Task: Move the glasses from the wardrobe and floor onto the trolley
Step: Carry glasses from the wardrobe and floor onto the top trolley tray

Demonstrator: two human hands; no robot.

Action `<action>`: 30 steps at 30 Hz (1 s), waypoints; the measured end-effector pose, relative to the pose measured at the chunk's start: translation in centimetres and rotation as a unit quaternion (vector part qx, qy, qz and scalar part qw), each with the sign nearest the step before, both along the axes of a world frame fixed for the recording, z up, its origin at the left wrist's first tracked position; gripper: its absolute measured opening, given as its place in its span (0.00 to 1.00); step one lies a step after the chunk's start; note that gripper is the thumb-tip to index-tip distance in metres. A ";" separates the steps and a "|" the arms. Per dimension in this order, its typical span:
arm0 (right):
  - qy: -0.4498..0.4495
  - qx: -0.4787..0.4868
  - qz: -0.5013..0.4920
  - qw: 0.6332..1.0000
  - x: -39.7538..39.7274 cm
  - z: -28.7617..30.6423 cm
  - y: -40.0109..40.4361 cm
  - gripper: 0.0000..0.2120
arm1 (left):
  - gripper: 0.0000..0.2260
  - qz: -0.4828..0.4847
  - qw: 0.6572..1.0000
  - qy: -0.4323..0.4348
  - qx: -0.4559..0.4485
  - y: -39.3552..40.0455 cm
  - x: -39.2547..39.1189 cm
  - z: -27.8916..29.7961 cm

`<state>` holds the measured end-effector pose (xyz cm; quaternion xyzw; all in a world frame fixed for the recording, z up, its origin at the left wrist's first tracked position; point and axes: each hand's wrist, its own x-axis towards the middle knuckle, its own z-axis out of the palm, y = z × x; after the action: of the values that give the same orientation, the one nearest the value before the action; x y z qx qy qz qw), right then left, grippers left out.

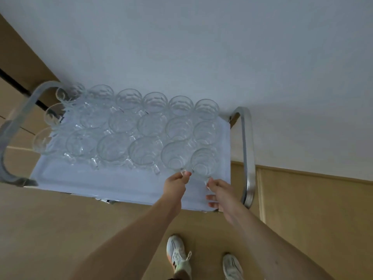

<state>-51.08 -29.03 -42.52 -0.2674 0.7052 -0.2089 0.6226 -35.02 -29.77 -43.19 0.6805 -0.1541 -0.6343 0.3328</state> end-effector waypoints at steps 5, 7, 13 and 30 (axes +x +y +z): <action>0.014 -0.016 -0.010 1.000 0.3 -0.5 0.3 0.15 | 0.07 -0.039 0.999 -0.016 -0.014 0.1 0.1 0.0; 0.012 -0.022 -0.014 1.000 0.4 -0.6 0.5 0.15 | 0.08 -0.057 0.998 -0.027 -0.017 0.1 0.5 0.4; 0.016 -0.037 -0.008 0.999 0.0 0.3 1.6 0.22 | 0.14 -0.077 0.989 -0.128 0.008 1.7 1.1 3.2; 0.258 -0.298 0.134 0.909 -17.3 12.5 8.5 0.28 | 0.19 -0.330 0.768 -0.452 -0.311 7.0 -14.9 16.2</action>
<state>-68.38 -20.52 -29.99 -0.5771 0.7037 -0.2475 0.3324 -49.88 -22.76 -26.99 0.6552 -0.6905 -0.2416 0.1886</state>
